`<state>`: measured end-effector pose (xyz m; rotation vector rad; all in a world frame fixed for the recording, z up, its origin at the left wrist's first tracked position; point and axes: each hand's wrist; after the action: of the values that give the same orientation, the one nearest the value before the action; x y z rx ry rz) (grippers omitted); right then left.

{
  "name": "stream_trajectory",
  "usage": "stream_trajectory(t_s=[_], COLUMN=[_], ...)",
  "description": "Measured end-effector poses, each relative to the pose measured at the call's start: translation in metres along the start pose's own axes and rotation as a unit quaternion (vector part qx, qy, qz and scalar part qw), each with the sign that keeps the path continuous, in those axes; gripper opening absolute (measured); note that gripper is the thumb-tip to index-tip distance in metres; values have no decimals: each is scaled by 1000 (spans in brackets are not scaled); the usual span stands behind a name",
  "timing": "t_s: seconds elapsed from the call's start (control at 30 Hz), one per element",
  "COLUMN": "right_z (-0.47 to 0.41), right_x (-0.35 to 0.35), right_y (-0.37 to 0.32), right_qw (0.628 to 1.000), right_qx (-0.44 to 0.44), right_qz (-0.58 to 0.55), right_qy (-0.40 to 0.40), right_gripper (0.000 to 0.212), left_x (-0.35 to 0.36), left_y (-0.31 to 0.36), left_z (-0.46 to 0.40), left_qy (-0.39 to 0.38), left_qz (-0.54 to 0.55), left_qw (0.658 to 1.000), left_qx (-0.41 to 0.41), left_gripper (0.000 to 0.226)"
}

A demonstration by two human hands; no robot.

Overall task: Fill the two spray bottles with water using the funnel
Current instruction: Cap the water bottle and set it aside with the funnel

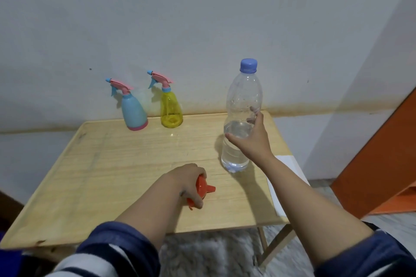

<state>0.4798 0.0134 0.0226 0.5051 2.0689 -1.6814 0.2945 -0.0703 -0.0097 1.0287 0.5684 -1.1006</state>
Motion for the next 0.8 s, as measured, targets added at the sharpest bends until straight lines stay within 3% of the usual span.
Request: stream_trajectory(t_s=[0.1, 0.17, 0.3, 0.47, 0.53, 0.8], right_z=[-3, -6, -19, -54, -74, -153], right_x=[-4, -7, -13, -19, -20, -5], right_y=[-2, -2, 1, -1, -2, 17], right_qw=[1000, 1000, 1000, 999, 999, 995], right_qx=[6, 11, 14, 22, 18, 29], right_qz=[-4, -11, 1, 10, 14, -2], right_qy=[15, 17, 10, 34, 41, 94], right_gripper=[88, 85, 83, 80, 80, 79], left_x=[-10, -17, -28, -51, -58, -71], left_y=[3, 6, 14, 31, 37, 43], left_z=[-6, -10, -22, -61, -88, -203], left_qy=[74, 158, 314, 400, 409, 373], left_qz=[74, 170, 371, 496, 501, 474], left_qw=[995, 973, 873, 768, 761, 797], left_qx=[0, -6, -43, -62, -50, -31], left_gripper=[79, 74, 59, 55, 61, 65])
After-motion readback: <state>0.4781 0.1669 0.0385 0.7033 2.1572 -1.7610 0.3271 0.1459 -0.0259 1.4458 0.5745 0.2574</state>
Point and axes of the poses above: each hand's wrist, its own z-axis away from the middle knuckle, its own x-axis out of the palm, y = z × x, and after that the axes turned 10 degrees about z, right-handed
